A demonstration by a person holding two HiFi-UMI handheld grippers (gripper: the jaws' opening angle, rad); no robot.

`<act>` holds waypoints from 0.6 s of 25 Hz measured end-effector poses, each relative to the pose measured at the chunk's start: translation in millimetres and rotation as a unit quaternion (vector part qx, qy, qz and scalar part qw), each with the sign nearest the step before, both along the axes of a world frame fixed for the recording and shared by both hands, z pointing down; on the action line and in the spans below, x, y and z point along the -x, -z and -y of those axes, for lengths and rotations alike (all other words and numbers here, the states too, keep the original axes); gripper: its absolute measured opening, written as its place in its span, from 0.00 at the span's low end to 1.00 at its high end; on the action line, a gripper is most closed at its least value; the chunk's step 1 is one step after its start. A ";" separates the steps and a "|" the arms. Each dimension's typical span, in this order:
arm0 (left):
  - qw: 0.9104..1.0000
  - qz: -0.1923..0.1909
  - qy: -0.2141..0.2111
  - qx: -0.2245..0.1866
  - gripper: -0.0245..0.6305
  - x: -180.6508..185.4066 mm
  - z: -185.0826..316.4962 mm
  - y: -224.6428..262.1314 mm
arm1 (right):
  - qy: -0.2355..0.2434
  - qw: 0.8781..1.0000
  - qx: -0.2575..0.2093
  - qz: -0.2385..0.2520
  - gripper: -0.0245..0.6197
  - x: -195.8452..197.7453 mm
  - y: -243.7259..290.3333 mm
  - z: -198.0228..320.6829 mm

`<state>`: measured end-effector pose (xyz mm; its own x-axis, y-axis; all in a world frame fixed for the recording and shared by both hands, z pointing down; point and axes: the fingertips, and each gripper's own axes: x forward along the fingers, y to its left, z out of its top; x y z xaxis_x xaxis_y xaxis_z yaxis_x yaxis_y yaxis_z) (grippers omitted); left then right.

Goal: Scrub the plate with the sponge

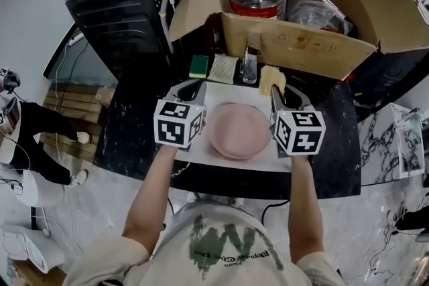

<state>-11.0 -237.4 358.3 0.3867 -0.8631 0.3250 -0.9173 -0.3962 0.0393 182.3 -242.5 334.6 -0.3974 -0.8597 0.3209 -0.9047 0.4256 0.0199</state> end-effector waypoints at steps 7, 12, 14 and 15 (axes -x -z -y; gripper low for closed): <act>1.000 0.000 0.000 0.001 0.04 0.1 1.2 -0.1 | 0.000 1.000 0.001 -0.004 0.13 0.2 -0.8 0.2; 1.000 0.001 -0.001 0.002 0.04 -1.6 3.0 -0.9 | 0.002 1.000 0.004 -0.005 0.13 0.6 -2.3 1.0; 1.000 0.001 -0.002 0.003 0.04 -1.9 3.3 -1.4 | 0.002 1.000 0.005 -0.005 0.13 0.7 -3.2 0.9; 1.000 0.002 -0.002 0.003 0.04 -2.0 3.4 -1.7 | 0.003 1.000 0.005 -0.006 0.13 0.7 -3.6 0.9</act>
